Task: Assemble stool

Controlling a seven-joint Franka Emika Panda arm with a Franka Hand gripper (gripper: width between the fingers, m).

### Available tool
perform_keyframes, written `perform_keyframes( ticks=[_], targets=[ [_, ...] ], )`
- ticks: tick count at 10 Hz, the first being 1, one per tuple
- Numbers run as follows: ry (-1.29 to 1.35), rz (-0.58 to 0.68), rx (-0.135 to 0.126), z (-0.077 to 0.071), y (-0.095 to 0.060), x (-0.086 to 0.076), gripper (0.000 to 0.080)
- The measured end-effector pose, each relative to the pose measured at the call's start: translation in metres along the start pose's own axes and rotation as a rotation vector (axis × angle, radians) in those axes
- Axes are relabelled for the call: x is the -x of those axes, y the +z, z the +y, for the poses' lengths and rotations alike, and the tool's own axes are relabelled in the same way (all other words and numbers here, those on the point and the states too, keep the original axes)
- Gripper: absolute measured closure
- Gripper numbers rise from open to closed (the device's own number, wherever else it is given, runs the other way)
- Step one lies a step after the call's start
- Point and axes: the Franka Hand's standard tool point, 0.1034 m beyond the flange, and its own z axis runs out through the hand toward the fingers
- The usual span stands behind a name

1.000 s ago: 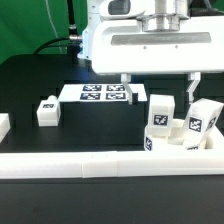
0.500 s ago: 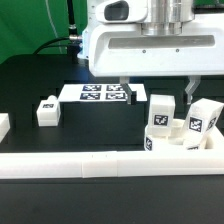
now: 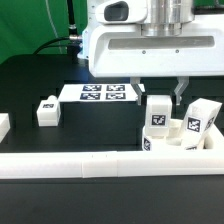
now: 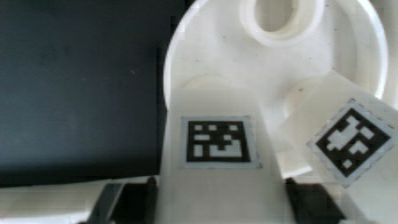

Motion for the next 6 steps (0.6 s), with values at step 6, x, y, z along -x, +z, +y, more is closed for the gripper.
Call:
perform_keyframes(
  ticks=[6],
  targets=[
    [0.393, 0.011, -0.014, -0.0025, 0.0008, 0.0041, 0.0464]
  ],
)
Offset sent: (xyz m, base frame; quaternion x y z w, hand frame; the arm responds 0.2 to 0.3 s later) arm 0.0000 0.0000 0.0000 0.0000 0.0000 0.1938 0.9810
